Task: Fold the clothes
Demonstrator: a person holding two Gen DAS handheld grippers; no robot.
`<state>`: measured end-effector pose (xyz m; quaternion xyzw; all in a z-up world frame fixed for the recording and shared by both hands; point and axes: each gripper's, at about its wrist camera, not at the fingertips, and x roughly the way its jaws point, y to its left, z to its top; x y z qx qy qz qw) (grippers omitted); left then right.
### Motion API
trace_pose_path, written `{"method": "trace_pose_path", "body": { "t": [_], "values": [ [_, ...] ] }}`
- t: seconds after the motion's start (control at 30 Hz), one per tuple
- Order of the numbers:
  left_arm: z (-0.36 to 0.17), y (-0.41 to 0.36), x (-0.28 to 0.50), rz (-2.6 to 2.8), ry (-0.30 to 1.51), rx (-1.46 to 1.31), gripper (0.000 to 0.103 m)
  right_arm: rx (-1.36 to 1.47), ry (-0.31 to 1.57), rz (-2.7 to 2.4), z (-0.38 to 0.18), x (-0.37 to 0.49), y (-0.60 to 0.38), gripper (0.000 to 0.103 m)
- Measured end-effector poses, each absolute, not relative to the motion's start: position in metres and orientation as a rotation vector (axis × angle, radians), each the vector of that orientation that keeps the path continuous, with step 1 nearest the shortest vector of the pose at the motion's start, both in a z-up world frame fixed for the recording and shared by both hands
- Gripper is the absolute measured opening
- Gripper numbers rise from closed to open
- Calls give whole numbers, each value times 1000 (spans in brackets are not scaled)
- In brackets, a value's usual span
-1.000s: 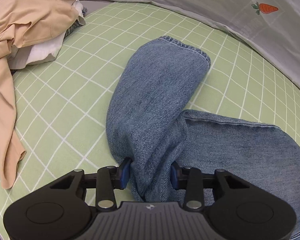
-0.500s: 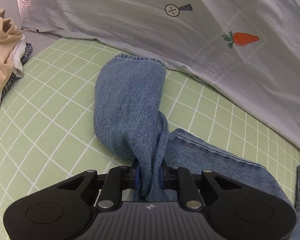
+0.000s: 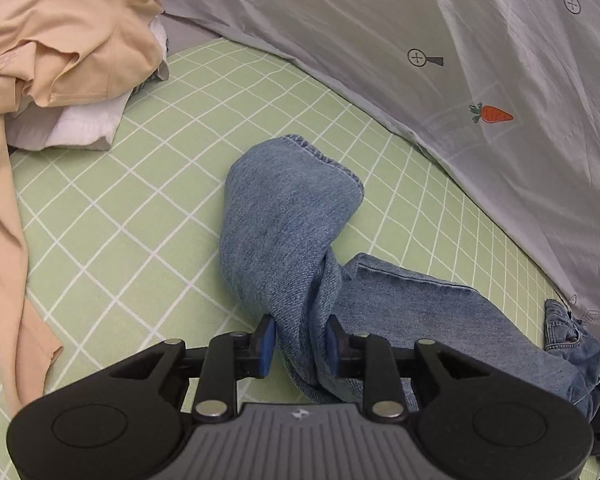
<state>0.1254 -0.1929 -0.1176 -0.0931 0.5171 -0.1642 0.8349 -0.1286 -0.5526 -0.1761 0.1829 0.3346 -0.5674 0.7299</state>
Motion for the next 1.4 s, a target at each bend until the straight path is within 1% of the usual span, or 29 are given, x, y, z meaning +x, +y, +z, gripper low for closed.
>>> {"method": "trace_pose_path", "body": {
  "t": [0.07,0.17,0.27,0.33,0.4,0.43,0.53,0.67,0.83,0.87,0.9,0.93,0.97,1.0,1.03,1.07,1.1,1.23,1.33,1.4],
  "values": [
    [-105,-195,127,-363,1044,-146,34,436,731,-1254,-168,-125,-551,91],
    [-97,-198,137,-378,1004,-73,42,438,661,-1244,-149,-114,-542,88],
    [-108,-202,154,-392,1026,-18,42,392,598,-1160,-132,-87,-527,87],
    [-122,-206,165,-393,1056,5,42,358,598,-1048,-129,-62,-517,86],
    [-136,-210,175,-401,1085,23,42,330,626,-916,-134,-34,-508,81],
    [-144,-212,181,-411,1102,31,42,313,641,-868,-138,-21,-504,80],
    [-160,-216,195,-429,1153,23,42,257,684,-770,-150,14,-496,80],
    [-170,-212,203,-411,1176,-28,42,194,744,-661,-165,52,-493,81],
    [-178,-213,210,-384,1176,-66,40,143,817,-547,-183,72,-493,81],
    [-179,-215,210,-382,1170,-63,39,137,821,-517,-186,72,-493,73],
    [-179,-216,211,-377,1164,-60,38,142,811,-485,-187,72,-494,61],
    [-179,-217,212,-367,1158,-61,31,154,796,-450,-187,72,-495,53],
    [-179,-219,213,-358,1152,-61,25,159,787,-422,-187,72,-495,38],
    [-179,-220,215,-352,1145,-64,22,148,785,-406,-186,73,-495,18],
    [-179,-223,217,-357,1140,-77,6,131,784,-395,-185,76,-494,14],
    [-180,-227,220,-364,1145,-85,6,120,783,-392,-184,78,-494,8],
    [-179,-232,223,-364,1142,-87,6,114,781,-396,-183,80,-496,3],
    [-166,-250,239,-384,1095,-121,5,107,745,-490,-173,84,-514,2],
    [-131,-258,248,-436,970,-184,5,78,641,-643,-142,73,-532,2],
    [-110,-254,249,-455,885,-223,0,88,558,-746,-119,59,-543,2]
  ]
}}
